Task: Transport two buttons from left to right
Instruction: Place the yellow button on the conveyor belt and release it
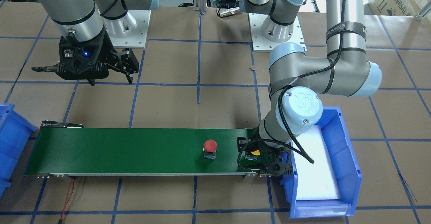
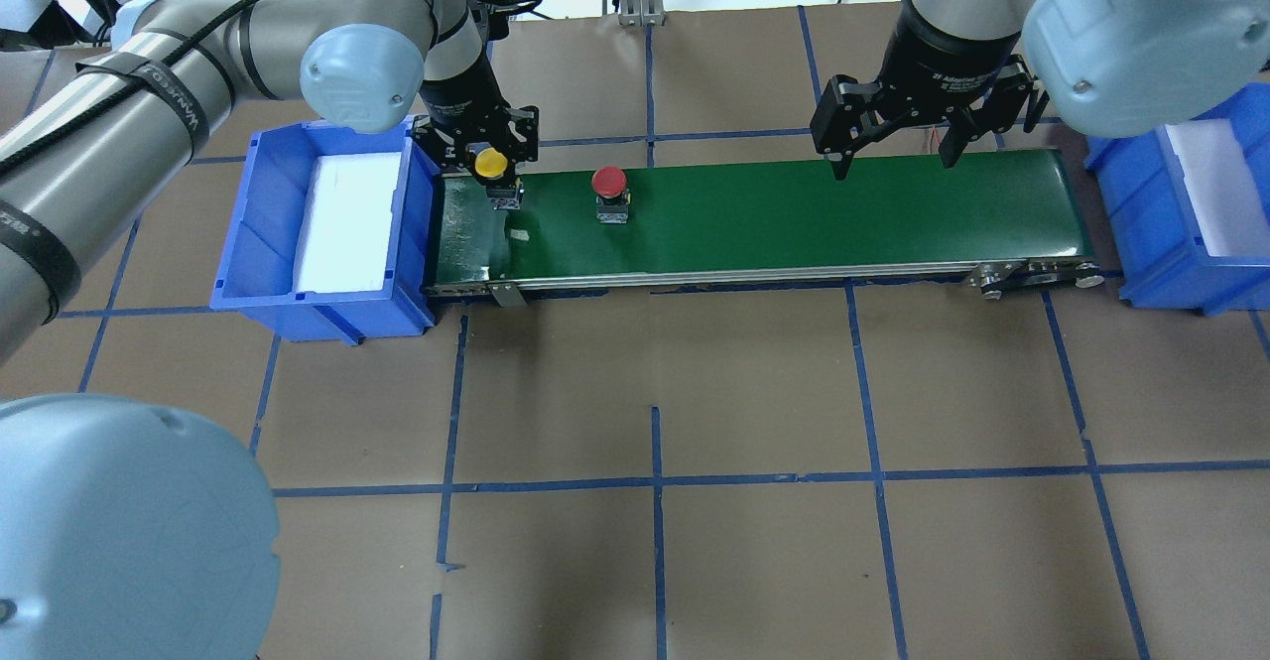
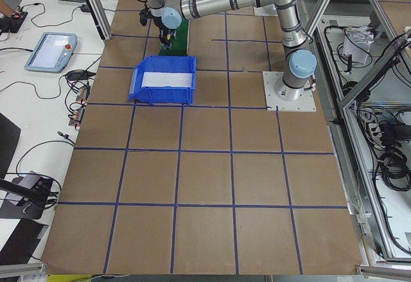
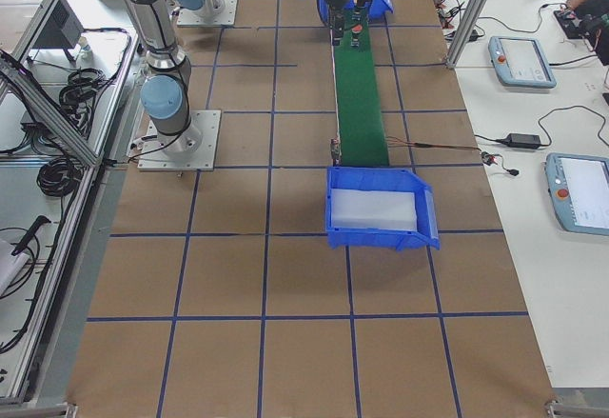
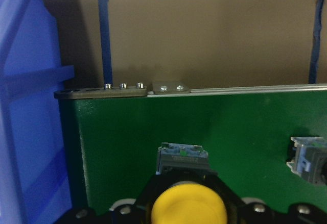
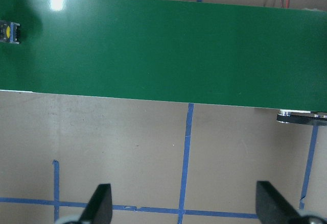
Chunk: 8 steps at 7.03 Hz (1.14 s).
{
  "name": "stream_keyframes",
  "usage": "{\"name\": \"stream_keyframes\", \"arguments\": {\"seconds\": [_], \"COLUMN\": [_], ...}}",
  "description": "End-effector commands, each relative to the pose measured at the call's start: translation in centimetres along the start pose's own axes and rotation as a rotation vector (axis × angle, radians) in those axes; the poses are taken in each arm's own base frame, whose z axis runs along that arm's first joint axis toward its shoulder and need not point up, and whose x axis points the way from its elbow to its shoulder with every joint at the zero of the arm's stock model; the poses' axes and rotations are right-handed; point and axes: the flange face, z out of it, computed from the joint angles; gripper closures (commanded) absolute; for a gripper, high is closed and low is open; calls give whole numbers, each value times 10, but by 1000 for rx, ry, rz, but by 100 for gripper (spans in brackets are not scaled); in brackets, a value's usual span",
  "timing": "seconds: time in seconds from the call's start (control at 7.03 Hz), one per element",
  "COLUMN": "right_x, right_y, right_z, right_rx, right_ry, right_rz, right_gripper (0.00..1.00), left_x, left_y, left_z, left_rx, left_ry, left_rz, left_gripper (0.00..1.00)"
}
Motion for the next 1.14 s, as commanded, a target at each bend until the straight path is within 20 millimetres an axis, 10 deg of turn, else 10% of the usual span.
{"name": "stream_keyframes", "arguments": {"seconds": [0.0, 0.14, 0.57, 1.0], "right_x": [0, 0, 0, 0], "right_y": [0, 0, 0, 0], "right_z": [0, -1, -1, 0], "right_rx": [0, 1, 1, 0], "right_ry": [0, 0, 2, 0], "right_rz": [0, 0, 0, 0], "right_gripper": [0, 0, 0, 0], "left_x": [1, -1, -4, -3], "left_y": [6, 7, 6, 29], "left_z": [18, 22, -24, -147], "left_rx": [-35, -37, 19, 39], "left_ry": [-4, -23, -64, -115], "left_rz": [-7, -7, -5, 10], "left_gripper": [58, 7, 0, 0]}}
